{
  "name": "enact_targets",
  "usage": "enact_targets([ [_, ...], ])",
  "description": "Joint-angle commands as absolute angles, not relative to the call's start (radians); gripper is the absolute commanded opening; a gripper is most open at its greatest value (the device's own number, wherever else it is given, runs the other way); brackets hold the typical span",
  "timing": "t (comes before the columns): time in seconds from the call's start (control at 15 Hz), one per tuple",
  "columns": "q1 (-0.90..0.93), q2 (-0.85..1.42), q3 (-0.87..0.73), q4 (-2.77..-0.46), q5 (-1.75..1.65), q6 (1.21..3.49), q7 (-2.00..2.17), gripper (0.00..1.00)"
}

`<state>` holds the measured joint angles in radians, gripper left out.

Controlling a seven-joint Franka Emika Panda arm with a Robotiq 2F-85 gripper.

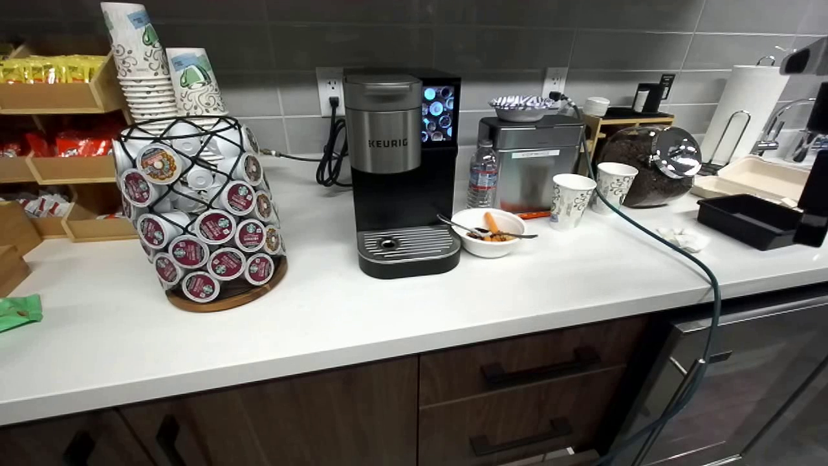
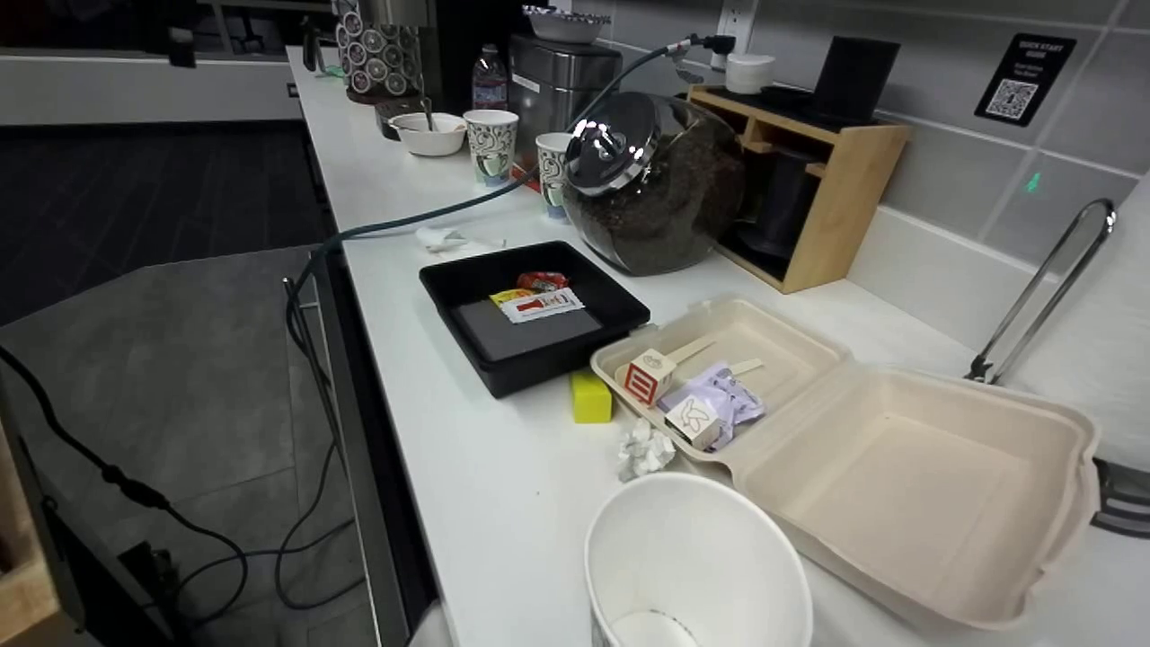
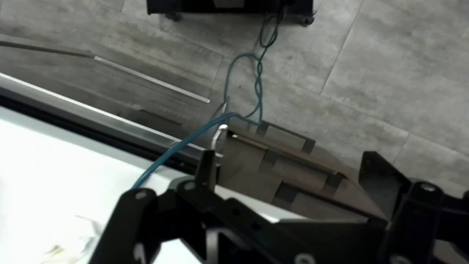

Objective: Pick up the black tray and put it on top of the coffee maker

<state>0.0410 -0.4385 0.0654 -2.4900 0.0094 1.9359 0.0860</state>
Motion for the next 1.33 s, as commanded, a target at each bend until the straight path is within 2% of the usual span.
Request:
enact_targets([
  [0.0,-0.077,-0.562,-0.007,-2.559,-0.132,1.997,0.093,1.0],
  [0.33,-0.254,-0.593,-0.185,-2.55,-0.168,2.055,0.092,1.0],
  [0.4,-0.224,-0.579,-0.149,-2.528,-0.168,2.026,0.073,1.0],
  [0.6,-0.266,-0.583,-0.192,-2.528,-0.167,2.031,0.067,1.0],
  [0.93,-0.369,-0.371,-0.162,-2.499,-0.352,2.344,0.227,1.0],
  [1.27,-0.397,-0.099,-0.155,-2.403,-0.506,2.411,0.326,1.0],
])
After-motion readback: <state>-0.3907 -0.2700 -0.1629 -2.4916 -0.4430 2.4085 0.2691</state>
